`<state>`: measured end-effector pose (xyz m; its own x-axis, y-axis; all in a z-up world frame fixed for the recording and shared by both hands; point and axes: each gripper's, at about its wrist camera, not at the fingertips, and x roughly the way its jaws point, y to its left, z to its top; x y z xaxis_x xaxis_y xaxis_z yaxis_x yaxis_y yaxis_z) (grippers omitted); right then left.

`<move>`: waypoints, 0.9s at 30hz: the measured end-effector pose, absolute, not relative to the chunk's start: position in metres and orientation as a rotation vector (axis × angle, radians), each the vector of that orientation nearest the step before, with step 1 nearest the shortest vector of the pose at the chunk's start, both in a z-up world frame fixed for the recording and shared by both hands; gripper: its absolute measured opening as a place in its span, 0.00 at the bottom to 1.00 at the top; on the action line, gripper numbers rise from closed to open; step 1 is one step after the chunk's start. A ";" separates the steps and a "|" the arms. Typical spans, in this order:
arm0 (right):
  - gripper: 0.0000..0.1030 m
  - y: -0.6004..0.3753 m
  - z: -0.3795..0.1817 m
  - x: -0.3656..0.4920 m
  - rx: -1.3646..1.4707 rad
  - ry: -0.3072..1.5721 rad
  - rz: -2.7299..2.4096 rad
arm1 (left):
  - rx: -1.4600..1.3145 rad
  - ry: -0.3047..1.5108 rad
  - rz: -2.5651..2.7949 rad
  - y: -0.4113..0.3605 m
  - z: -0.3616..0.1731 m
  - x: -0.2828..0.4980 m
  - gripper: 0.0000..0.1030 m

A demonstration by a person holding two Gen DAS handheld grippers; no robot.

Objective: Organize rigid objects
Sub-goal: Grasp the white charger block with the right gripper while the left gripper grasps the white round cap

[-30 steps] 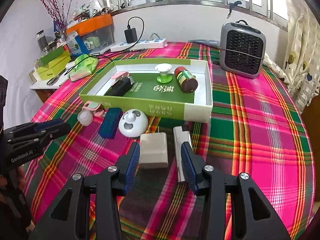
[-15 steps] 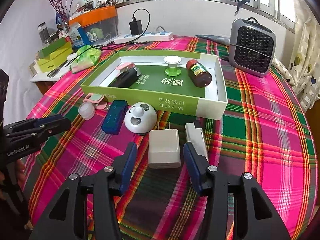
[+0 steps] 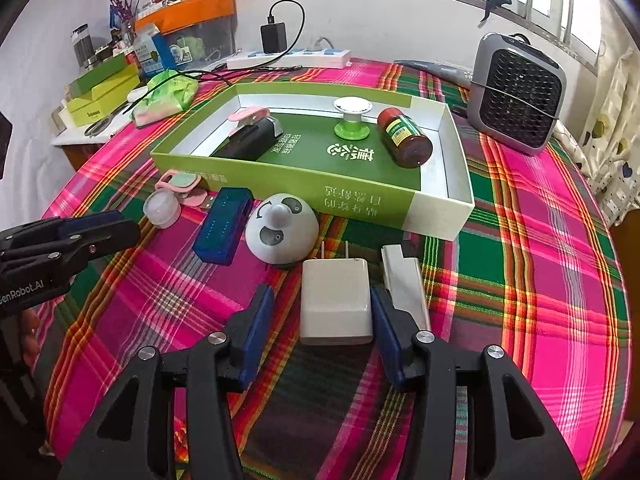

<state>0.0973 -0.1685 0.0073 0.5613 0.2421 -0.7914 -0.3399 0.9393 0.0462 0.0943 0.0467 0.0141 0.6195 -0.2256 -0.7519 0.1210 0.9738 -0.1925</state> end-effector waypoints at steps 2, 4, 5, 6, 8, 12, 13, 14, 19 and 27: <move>0.48 -0.168 0.007 0.098 -0.119 0.911 0.341 | -0.125 0.884 -0.200 0.046 0.013 0.096 0.39; 0.48 -0.167 0.007 0.098 -0.126 0.909 0.340 | -0.122 0.886 -0.202 0.046 0.012 0.097 0.39; 0.48 -0.167 0.007 0.097 -0.130 0.907 0.339 | -0.121 0.888 -0.203 0.045 0.012 0.097 0.39; 0.48 -0.166 0.007 0.098 -0.131 0.906 0.337 | -0.119 0.888 -0.204 0.045 0.012 0.097 0.39; 0.47 -0.166 0.007 0.098 -0.133 0.905 0.337 | -0.116 0.887 -0.207 0.043 0.013 0.099 0.39; 0.34 -0.167 0.007 0.098 -0.139 0.900 0.334 | -0.113 0.885 -0.203 0.042 0.013 0.102 0.39; 0.34 -0.167 0.007 0.098 -0.139 0.900 0.334 | -0.110 0.885 -0.203 0.041 0.013 0.103 0.39; 0.34 -0.168 0.007 0.098 -0.139 0.898 0.334 | -0.105 0.886 -0.203 0.040 0.014 0.104 0.39; 0.34 -0.168 0.008 0.097 -0.130 0.898 0.339 | -0.089 0.886 -0.196 0.036 0.014 0.107 0.39; 0.34 -0.172 0.013 0.090 -0.112 0.876 0.352 | -0.055 0.887 -0.172 0.028 0.011 0.116 0.39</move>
